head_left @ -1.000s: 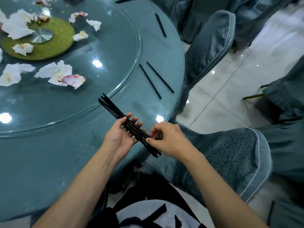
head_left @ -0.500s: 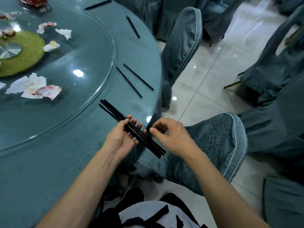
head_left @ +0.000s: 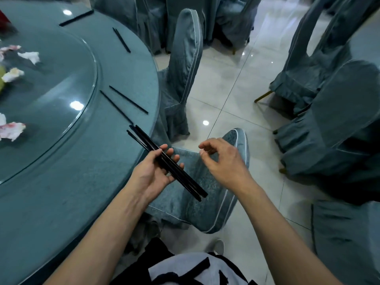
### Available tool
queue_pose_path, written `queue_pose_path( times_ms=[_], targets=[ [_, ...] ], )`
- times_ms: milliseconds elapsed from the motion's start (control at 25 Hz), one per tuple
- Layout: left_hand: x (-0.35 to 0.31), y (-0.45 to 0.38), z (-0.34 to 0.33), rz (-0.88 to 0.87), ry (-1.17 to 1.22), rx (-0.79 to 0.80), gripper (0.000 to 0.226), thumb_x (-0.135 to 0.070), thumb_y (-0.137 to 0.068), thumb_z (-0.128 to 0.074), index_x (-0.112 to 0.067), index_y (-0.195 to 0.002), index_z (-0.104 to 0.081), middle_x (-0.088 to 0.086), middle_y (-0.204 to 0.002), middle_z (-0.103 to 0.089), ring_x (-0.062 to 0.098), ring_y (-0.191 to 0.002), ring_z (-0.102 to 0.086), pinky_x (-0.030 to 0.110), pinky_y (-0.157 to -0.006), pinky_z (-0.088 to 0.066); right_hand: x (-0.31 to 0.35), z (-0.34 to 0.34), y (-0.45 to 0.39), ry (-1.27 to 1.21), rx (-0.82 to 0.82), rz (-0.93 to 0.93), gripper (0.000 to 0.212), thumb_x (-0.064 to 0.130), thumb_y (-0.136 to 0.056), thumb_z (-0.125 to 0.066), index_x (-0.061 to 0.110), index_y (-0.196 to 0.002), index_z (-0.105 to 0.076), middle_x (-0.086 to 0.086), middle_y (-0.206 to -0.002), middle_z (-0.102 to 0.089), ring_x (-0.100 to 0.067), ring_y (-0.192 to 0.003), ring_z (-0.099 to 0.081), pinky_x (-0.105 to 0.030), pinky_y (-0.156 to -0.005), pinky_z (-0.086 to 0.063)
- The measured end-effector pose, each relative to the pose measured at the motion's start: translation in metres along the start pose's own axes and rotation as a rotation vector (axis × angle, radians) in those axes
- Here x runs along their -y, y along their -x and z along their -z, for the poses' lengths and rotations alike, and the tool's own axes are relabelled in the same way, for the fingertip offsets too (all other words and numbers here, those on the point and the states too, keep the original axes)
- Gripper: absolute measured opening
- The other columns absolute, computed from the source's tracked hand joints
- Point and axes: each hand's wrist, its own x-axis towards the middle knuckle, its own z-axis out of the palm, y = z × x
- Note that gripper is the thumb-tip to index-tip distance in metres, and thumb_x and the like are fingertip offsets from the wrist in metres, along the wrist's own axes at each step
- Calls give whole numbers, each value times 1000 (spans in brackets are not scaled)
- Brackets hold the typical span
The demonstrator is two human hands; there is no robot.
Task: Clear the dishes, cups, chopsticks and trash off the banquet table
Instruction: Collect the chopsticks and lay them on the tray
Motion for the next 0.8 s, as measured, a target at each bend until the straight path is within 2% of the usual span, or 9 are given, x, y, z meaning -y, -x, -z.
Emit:
queue_pose_path(
  times_ms=[200, 480, 800],
  targets=[
    [58, 6, -54, 15, 35, 15, 17, -18, -98, -54, -13, -101, -70, 5, -91, -72, 22, -78, -74, 46, -76, -62, -58, 60, 19, 24, -45, 22, 20, 32, -98, -60, 29, -117, -66, 12, -110, -62, -7, -102, -58, -45, -101, -48],
    [121, 10, -125, 18, 24, 22, 20, -18, -100, -51, -14, -116, -61, 5, -92, -69, 22, -82, -69, 45, -79, -62, -131, 122, 38, 3, -71, -6, 22, 32, -97, -61, 35, -118, -63, 17, -111, -61, -2, -100, -59, -45, -100, -48],
    [145, -22, -182, 39, 7, 27, 17, -18, -100, -51, -13, -107, -67, 5, -91, -71, 22, -80, -70, 45, -76, -62, -172, 160, 19, -35, -103, -39, 20, 33, -96, -61, 37, -115, -64, 19, -110, -59, 0, -99, -61, -44, -99, -49]
  ],
)
